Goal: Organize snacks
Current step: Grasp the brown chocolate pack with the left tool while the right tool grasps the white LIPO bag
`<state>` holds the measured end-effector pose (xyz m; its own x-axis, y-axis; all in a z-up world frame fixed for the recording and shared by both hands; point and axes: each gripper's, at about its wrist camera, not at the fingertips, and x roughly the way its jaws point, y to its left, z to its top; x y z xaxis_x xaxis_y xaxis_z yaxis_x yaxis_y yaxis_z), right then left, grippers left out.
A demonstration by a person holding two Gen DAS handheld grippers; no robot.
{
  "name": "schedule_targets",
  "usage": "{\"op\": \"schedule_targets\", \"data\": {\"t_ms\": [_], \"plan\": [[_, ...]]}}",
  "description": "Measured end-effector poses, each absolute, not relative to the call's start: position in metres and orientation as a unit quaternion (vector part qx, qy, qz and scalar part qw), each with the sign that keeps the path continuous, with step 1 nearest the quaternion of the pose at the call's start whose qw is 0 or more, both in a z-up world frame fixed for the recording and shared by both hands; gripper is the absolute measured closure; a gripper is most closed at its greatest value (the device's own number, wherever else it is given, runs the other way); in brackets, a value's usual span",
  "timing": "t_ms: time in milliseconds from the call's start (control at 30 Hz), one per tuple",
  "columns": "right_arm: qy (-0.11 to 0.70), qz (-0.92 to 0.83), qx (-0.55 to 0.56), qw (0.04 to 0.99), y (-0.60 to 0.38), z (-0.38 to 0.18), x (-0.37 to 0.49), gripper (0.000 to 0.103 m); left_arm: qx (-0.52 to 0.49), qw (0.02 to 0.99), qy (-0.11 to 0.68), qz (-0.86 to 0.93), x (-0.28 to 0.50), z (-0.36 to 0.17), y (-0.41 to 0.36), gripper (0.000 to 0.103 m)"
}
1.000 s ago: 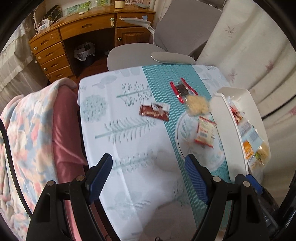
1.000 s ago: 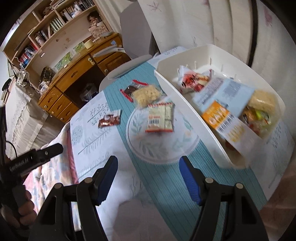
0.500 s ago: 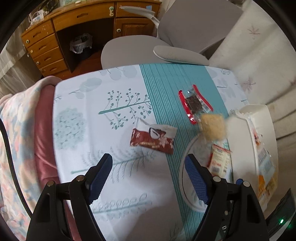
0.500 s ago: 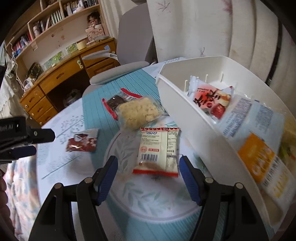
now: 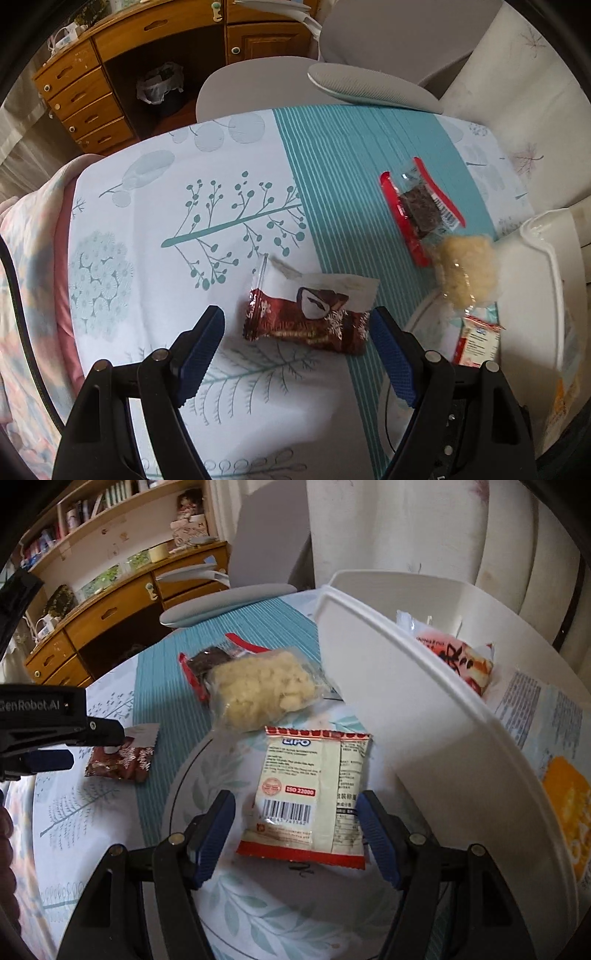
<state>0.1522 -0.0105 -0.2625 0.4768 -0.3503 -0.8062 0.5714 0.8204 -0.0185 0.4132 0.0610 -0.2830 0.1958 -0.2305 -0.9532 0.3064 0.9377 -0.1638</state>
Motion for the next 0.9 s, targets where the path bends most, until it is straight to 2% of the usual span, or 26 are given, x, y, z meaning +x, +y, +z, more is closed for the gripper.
{"op": "schedule_targets", "data": {"t_ms": [300, 500, 667, 833, 900], "plan": [[0.440, -0.269, 0.121, 0.848, -0.016, -0.268, 0.154, 0.033, 0.029, 0.770, 0.614, -0.169, 0.419, -0.297, 0.054, 0.024], [0.448, -0.267, 0.100, 0.848, -0.012, -0.269, 0.158, 0.034, 0.038, 0.784, 0.597, -0.168, 0.416, -0.299, 0.050, 0.031], [0.448, -0.253, 0.091, 0.852, -0.008, -0.268, 0.158, 0.043, 0.070, 0.796, 0.577, -0.168, 0.410, -0.300, 0.043, 0.039], [0.458, -0.237, 0.088, 0.852, -0.008, -0.266, 0.160, 0.050, 0.083, 0.805, 0.563, -0.170, 0.404, -0.298, 0.041, 0.058], [0.463, -0.232, 0.089, 0.851, -0.007, -0.266, 0.161, 0.053, 0.083, 0.804, 0.562, -0.173, 0.402, -0.296, 0.042, 0.062]]}}
